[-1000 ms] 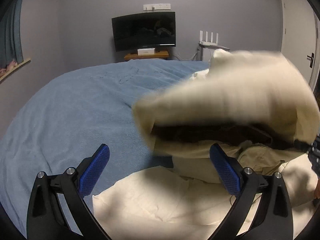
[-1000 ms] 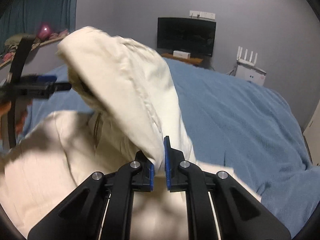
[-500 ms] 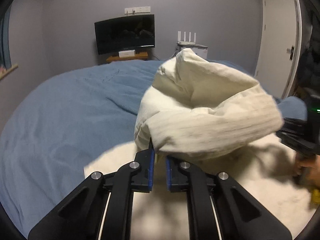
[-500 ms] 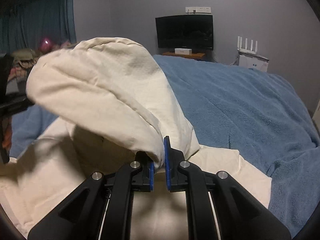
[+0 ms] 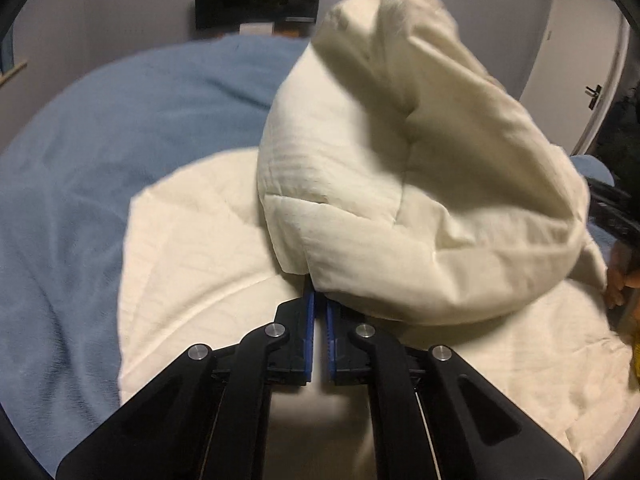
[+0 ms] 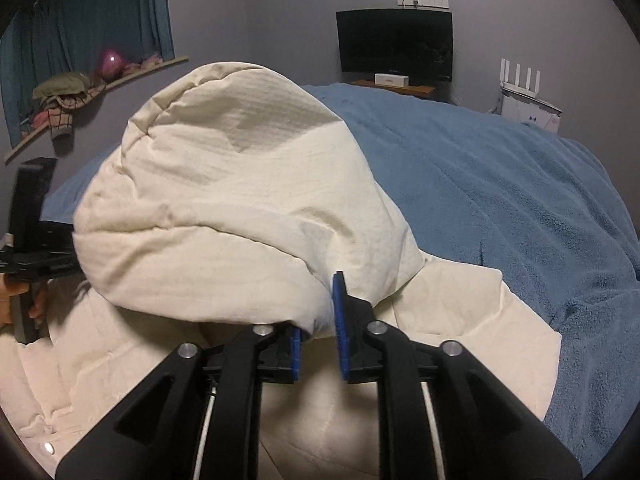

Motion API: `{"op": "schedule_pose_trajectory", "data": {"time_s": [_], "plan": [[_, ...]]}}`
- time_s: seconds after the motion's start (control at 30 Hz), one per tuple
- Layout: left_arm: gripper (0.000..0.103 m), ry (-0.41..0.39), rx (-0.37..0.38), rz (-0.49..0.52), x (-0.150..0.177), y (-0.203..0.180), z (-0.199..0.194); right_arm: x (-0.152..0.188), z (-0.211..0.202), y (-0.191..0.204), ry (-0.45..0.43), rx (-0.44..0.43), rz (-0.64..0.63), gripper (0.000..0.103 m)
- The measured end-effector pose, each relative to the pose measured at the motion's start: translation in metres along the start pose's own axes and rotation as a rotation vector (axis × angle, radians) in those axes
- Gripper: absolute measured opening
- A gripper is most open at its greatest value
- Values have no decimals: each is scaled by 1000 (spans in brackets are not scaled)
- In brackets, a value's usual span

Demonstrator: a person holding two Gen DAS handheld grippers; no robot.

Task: Fold large clothes
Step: 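Fold the held hood down onto the jacket body and open both tools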

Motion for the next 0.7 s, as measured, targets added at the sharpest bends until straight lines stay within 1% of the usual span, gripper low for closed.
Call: {"op": "schedule_pose_trajectory", "data": {"time_s": [0.03, 0.07, 0.1, 0.17, 0.3, 0.33, 0.37, 0.43, 0.47, 0.5, 0.53, 0.57, 0.6, 0.63, 0.67, 0.7], "plan": [[5, 5, -9, 7, 3, 1, 4, 1, 0, 3, 10, -2, -9, 31], [5, 7, -17, 11, 3, 1, 7, 2, 0, 5, 20, -7, -17, 40], [5, 9, -23, 7, 3, 3, 9, 2, 0, 7, 36, -9, -30, 53], [0, 10, -25, 0, 2, 4, 10, 5, -3, 13, 49, -36, -55, 55], [0, 12, -24, -7, 2, 5, 11, 5, -20, 35, 31, -168, -135, 55], [0, 11, -28, -2, 2, 5, 11, 2, -26, 41, 4, -208, -140, 55], [0, 11, -31, 3, -3, 6, 16, -3, -32, 48, -30, -270, -123, 55], [0, 11, -38, 11, -4, 5, 18, -12, -39, 56, -81, -321, -90, 55], [0, 11, -39, 12, -4, 5, 17, -17, -41, 58, -104, -324, -79, 55], [0, 12, -38, 11, -5, 4, 17, -26, -39, 55, -133, -290, -60, 55], [0, 13, -33, 13, -5, 4, 16, -31, -34, 49, -140, -233, -37, 55], [1, 16, -23, 15, -4, 1, 13, -35, -23, 42, -120, -174, -7, 55], [1, 24, -9, 19, 0, -1, 8, -36, -14, 37, -98, -136, 12, 55], [12, 19, 6, 21, 3, -4, 2, -35, -6, 33, -80, -102, 28, 55], [23, 7, 46, 25, 4, -8, -7, -32, 3, 30, -68, -85, 36, 55], [46, -4, 69, 32, 7, -11, -15, -30, 7, 28, -63, -79, 37, 55]]}}
Point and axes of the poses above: each gripper's, at about its wrist camera, not at the fingertips, and z roughly the way its jaws point, y to its left, x to its underside, the point moved 8 cm from there along z, roughly the way its jaws point, and after that the axes turned 12 degrees about -x, right-handed, at the moved point
